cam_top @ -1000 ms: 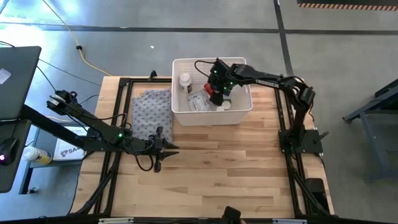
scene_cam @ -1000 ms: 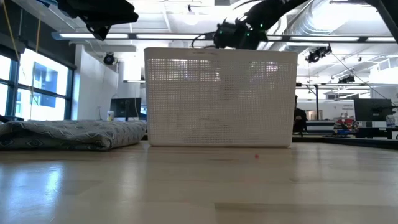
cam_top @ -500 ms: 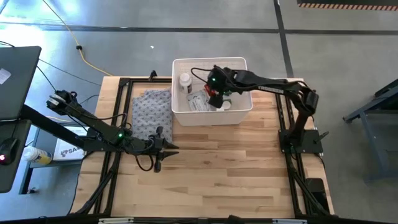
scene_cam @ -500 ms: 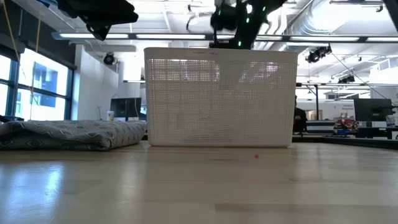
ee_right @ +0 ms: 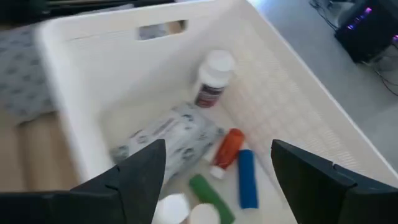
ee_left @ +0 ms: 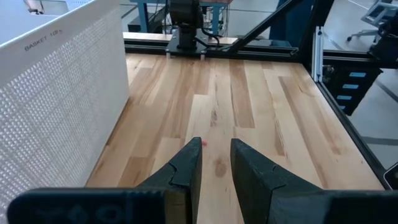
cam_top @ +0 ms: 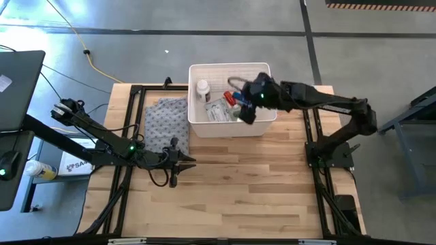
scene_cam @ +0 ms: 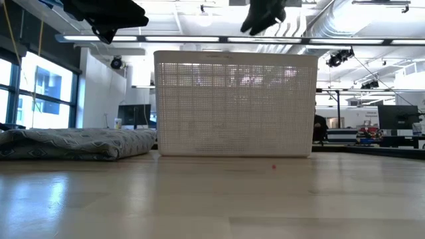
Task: Pick & place medical supplies in basket/bin
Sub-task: Adjust the white bin
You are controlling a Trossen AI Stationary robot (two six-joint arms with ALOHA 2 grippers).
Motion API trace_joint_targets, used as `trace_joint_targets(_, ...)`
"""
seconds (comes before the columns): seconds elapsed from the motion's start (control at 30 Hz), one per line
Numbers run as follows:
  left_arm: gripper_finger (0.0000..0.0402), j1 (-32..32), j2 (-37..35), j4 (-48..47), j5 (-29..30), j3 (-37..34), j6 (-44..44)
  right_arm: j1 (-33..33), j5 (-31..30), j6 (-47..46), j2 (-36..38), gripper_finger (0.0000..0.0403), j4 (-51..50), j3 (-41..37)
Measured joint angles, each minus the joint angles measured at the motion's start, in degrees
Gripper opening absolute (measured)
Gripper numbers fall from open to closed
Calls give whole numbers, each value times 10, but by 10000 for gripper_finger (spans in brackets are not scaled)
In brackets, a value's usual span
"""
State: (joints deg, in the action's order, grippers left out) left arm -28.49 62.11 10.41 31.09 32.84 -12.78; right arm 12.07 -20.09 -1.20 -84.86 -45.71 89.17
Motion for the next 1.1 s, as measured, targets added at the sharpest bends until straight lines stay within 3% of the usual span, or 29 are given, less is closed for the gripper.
trace_joint_targets(0.37,117,0,0,-14,16,0,-12,-177,-86,-120,-12,281,-68,-14)
trace_joint_targets(0.67,117,0,0,-16,59,0,-22,-288,-119,-256,-11,281,91,-227)
trace_joint_targets(0.9,117,0,24,7,129,-1,-44,-353,-230,-325,-10,281,215,-348)
trace_joint_targets(1.1,117,19,88,101,105,-1,-11,-366,-265,-334,-10,281,332,-439)
